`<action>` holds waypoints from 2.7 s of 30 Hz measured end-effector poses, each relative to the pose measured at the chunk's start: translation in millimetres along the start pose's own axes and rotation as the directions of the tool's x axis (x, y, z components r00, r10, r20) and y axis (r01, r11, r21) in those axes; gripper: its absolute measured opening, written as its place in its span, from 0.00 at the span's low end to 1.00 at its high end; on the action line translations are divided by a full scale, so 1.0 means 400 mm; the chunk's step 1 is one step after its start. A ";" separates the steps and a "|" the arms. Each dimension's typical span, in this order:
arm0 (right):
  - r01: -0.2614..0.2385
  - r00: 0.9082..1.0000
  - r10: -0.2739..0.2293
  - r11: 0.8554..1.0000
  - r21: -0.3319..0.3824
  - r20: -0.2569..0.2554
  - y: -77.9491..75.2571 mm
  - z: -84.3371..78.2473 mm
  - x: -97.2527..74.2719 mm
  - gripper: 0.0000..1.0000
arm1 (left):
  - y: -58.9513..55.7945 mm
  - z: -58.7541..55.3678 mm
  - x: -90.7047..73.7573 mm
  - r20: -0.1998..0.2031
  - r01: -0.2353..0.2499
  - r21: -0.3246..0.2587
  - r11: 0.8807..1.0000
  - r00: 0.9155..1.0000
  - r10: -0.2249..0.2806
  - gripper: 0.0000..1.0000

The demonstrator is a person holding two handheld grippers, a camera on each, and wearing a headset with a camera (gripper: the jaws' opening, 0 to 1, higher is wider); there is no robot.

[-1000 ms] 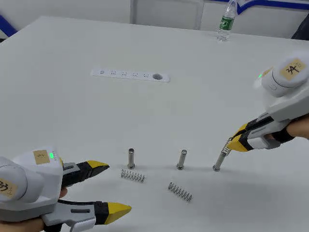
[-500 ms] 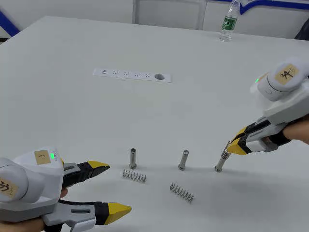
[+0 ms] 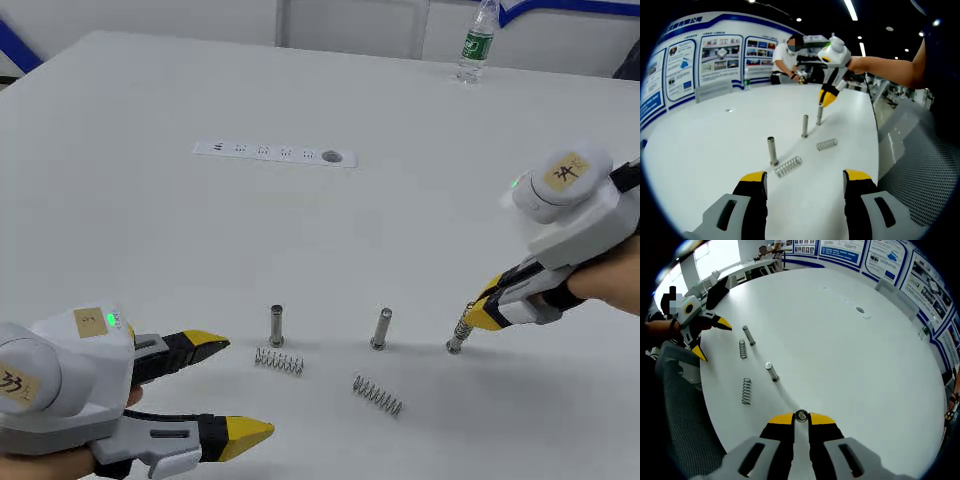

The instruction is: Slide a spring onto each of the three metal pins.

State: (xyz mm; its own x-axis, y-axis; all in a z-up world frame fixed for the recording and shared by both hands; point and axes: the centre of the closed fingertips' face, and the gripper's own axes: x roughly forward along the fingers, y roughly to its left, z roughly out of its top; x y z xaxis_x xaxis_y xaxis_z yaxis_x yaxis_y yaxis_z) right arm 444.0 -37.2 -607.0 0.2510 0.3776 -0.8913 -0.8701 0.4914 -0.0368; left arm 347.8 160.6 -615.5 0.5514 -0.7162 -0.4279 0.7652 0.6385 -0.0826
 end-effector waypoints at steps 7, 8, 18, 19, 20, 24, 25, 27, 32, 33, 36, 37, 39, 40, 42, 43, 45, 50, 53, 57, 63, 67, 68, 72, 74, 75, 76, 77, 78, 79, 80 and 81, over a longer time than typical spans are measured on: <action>0.000 1.000 0.000 1.000 0.007 -0.010 0.002 -0.007 0.019 0.11 | -0.001 0.000 -0.002 0.001 -0.002 -0.002 1.000 1.000 0.002 0.62; 0.001 1.000 -0.001 1.000 0.008 -0.010 0.001 -0.008 0.021 0.11 | -0.001 0.000 -0.002 0.001 -0.003 -0.002 1.000 1.000 0.003 0.62; -0.006 1.000 0.007 1.000 0.021 -0.018 0.004 -0.022 0.038 0.12 | 0.000 0.001 -0.002 0.003 -0.006 -0.003 1.000 1.000 0.006 0.62; -0.007 1.000 0.007 1.000 0.023 -0.018 0.004 -0.022 0.037 0.12 | 0.000 0.001 -0.002 0.004 -0.005 -0.004 1.000 1.000 0.005 0.62; -0.007 1.000 0.007 1.000 0.021 -0.017 0.004 -0.023 0.037 0.12 | 0.000 0.000 -0.002 0.003 -0.005 -0.003 1.000 1.000 0.005 0.62; -0.009 1.000 0.009 1.000 0.014 -0.014 0.006 -0.023 0.036 0.12 | 0.000 0.002 -0.001 0.004 -0.005 -0.004 1.000 1.000 0.005 0.62; -0.008 1.000 0.009 1.000 0.012 -0.014 0.006 -0.024 0.036 0.12 | -0.001 0.003 0.000 0.006 -0.005 -0.004 1.000 1.000 0.005 0.62; -0.004 1.000 0.004 1.000 0.004 -0.014 0.005 -0.025 0.035 0.12 | -0.002 0.005 0.000 0.007 -0.005 -0.002 1.000 1.000 0.005 0.62; -0.002 1.000 0.002 1.000 -0.007 -0.008 0.007 -0.027 0.032 0.14 | -0.003 0.005 -0.001 0.006 -0.004 -0.002 1.000 1.000 0.004 0.62; -0.001 1.000 0.001 1.000 -0.007 -0.005 0.006 -0.027 0.030 0.15 | -0.003 0.005 -0.001 0.005 -0.003 -0.001 1.000 1.000 0.003 0.62; 0.005 1.000 -0.005 1.000 -0.009 -0.001 0.007 -0.028 0.025 0.15 | -0.003 0.004 -0.002 0.005 -0.002 -0.001 1.000 1.000 0.002 0.62; 0.007 1.000 -0.007 1.000 -0.009 0.002 0.008 -0.027 0.022 0.16 | -0.002 0.005 -0.002 0.004 -0.003 0.001 1.000 1.000 0.003 0.62; 0.009 1.000 -0.009 1.000 -0.008 0.009 0.009 -0.025 0.017 0.16 | -0.001 0.005 -0.002 0.004 -0.003 0.001 1.000 1.000 0.003 0.62; 0.011 1.000 -0.011 1.000 -0.005 0.014 0.010 -0.025 0.013 0.16 | -0.001 0.005 -0.003 0.005 -0.002 0.001 1.000 1.000 0.002 0.63; 0.013 1.000 -0.013 1.000 -0.003 0.015 0.012 -0.027 0.010 0.16 | -0.001 0.005 -0.003 0.004 -0.001 0.004 1.000 1.000 0.001 0.63; 0.015 1.000 -0.015 1.000 -0.006 0.016 0.014 -0.029 0.007 0.16 | -0.001 0.005 -0.002 0.005 -0.001 0.005 1.000 1.000 0.001 0.63; 0.014 1.000 -0.014 1.000 -0.007 0.014 0.018 -0.033 0.005 0.16 | -0.001 0.007 -0.002 0.006 0.000 0.004 1.000 1.000 0.000 0.63; 0.020 1.000 -0.020 1.000 -0.008 0.010 0.027 -0.042 -0.002 0.16 | -0.002 0.007 -0.001 0.007 0.001 0.006 1.000 1.000 -0.001 0.63; 0.011 1.000 -0.011 1.000 -0.006 0.014 0.039 -0.043 -0.001 0.17 | -0.003 0.006 -0.001 0.008 0.002 0.005 1.000 1.000 -0.002 0.63; 0.003 1.000 -0.003 1.000 -0.009 0.004 0.056 -0.053 0.002 0.17 | -0.002 0.006 -0.002 0.008 0.001 0.006 1.000 1.000 -0.001 0.63; -0.031 0.999 0.031 0.999 -0.016 0.007 0.103 -0.049 0.006 0.17 | -0.004 0.009 -0.001 0.009 0.002 0.007 1.000 1.000 -0.002 0.63; -0.062 0.998 0.063 0.998 -0.028 0.009 0.138 -0.040 0.015 0.17 | -0.006 0.010 0.001 0.009 0.003 0.007 1.000 1.000 -0.004 0.63; -0.070 0.997 0.071 0.997 -0.030 0.010 0.146 -0.038 0.019 0.17 | -0.007 0.010 0.001 0.009 0.004 0.007 1.000 1.000 -0.004 0.63; -0.111 0.994 0.111 0.992 -0.054 0.007 0.187 -0.030 0.038 0.17 | -0.010 0.010 0.002 0.009 0.007 0.008 1.000 1.000 -0.007 0.63; -0.123 0.992 0.124 0.990 -0.067 0.001 0.202 -0.029 0.048 0.17 | -0.011 0.010 0.002 0.009 0.007 0.007 1.000 1.000 -0.007 0.63; -0.128 0.992 0.129 0.989 -0.071 0.000 0.208 -0.028 0.052 0.17 | -0.011 0.010 0.002 0.009 0.006 0.007 1.000 1.000 -0.006 0.63; -0.135 0.991 0.135 0.988 -0.072 -0.002 0.213 -0.027 0.056 0.17 | -0.011 0.009 0.002 0.010 0.006 0.006 1.000 1.000 -0.006 0.63; -0.142 0.990 0.143 0.987 -0.078 -0.004 0.222 -0.025 0.061 0.17 | -0.011 0.009 0.002 0.009 0.006 0.006 1.000 1.000 -0.006 0.63; -0.146 0.989 0.146 0.986 -0.082 -0.005 0.227 -0.024 0.065 0.17 | -0.011 0.008 0.002 0.009 0.006 0.006 1.000 1.000 -0.006 0.63; -0.150 0.989 0.149 0.985 -0.087 -0.007 0.231 -0.024 0.068 0.17 | -0.011 0.008 0.002 0.009 0.006 0.006 1.000 1.000 -0.006 0.63; -0.154 0.988 0.153 0.984 -0.091 -0.009 0.237 -0.022 0.073 0.17 | -0.011 0.007 0.001 0.009 0.006 0.006 1.000 1.000 -0.006 0.63; -0.157 0.988 0.157 0.983 -0.092 -0.011 0.240 -0.021 0.077 0.17 | -0.012 0.007 0.001 0.009 0.006 0.006 1.000 1.000 -0.006 0.63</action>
State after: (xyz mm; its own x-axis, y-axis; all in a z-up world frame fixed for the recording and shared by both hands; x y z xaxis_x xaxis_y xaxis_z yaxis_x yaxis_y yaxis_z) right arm 364.5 14.9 -641.8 0.1067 0.4418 -0.8908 -0.9342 0.3513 0.0624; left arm 345.6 156.5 -612.8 0.5495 -0.7225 -0.4196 0.7706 0.6323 -0.0796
